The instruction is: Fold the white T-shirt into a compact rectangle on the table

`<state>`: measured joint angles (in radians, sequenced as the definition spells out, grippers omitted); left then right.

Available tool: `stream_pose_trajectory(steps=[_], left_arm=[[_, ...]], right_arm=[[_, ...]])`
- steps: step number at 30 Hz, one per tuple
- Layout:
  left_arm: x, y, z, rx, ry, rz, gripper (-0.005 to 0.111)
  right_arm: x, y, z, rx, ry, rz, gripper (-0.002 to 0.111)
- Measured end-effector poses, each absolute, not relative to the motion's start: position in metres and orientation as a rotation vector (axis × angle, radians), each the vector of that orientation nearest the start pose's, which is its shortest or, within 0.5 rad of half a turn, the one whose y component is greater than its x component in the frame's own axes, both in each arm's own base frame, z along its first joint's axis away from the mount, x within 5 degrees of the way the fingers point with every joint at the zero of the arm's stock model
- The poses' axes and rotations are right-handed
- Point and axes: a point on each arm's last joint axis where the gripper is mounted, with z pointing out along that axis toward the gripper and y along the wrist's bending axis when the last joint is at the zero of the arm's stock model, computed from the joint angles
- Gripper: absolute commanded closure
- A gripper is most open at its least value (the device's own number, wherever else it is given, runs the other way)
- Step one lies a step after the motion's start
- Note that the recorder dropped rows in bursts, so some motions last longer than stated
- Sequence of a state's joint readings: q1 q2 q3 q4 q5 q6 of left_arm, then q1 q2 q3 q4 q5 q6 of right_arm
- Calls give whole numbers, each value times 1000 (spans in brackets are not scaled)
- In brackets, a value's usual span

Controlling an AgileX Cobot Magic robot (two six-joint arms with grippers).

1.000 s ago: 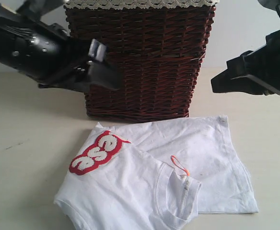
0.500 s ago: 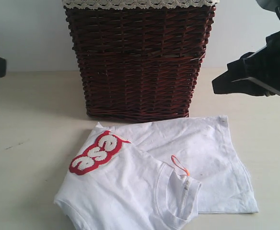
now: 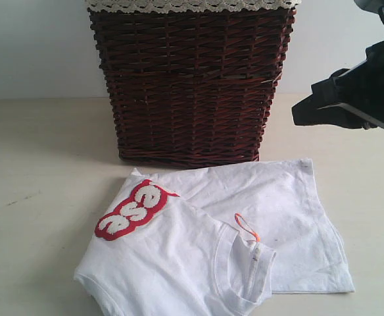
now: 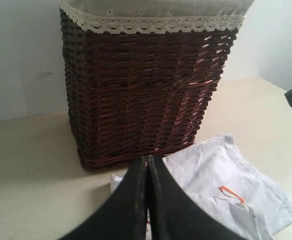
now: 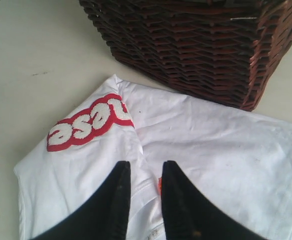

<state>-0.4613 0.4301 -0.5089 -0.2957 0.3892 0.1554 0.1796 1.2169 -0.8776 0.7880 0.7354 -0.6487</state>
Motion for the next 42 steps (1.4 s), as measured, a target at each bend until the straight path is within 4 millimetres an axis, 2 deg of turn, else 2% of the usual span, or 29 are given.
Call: stream_pose_trajectory(steps=[15, 23, 28, 31, 34, 38, 42], left_arm=[[76, -49, 320, 386, 1760, -515, 106], [67, -26, 316, 220, 1612, -340, 106], [52, -13, 291, 162, 1509, -180, 106], [45, -6, 262, 93, 1452, -73, 106], [52, -2, 235, -11, 1499, -57, 106], [57, 0, 207, -20, 1578, -8, 106], [56, 1, 196, 18, 1678, 39, 106]], right_arm=[[230, 86, 302, -453, 2320, 672, 86], [230, 86, 302, -452, 2319, 670, 86], [230, 86, 302, -452, 2319, 670, 86], [230, 86, 302, -452, 2319, 670, 86], [230, 86, 302, -453, 2320, 669, 86], [230, 86, 302, -453, 2320, 669, 86], [230, 86, 302, -453, 2320, 669, 86]])
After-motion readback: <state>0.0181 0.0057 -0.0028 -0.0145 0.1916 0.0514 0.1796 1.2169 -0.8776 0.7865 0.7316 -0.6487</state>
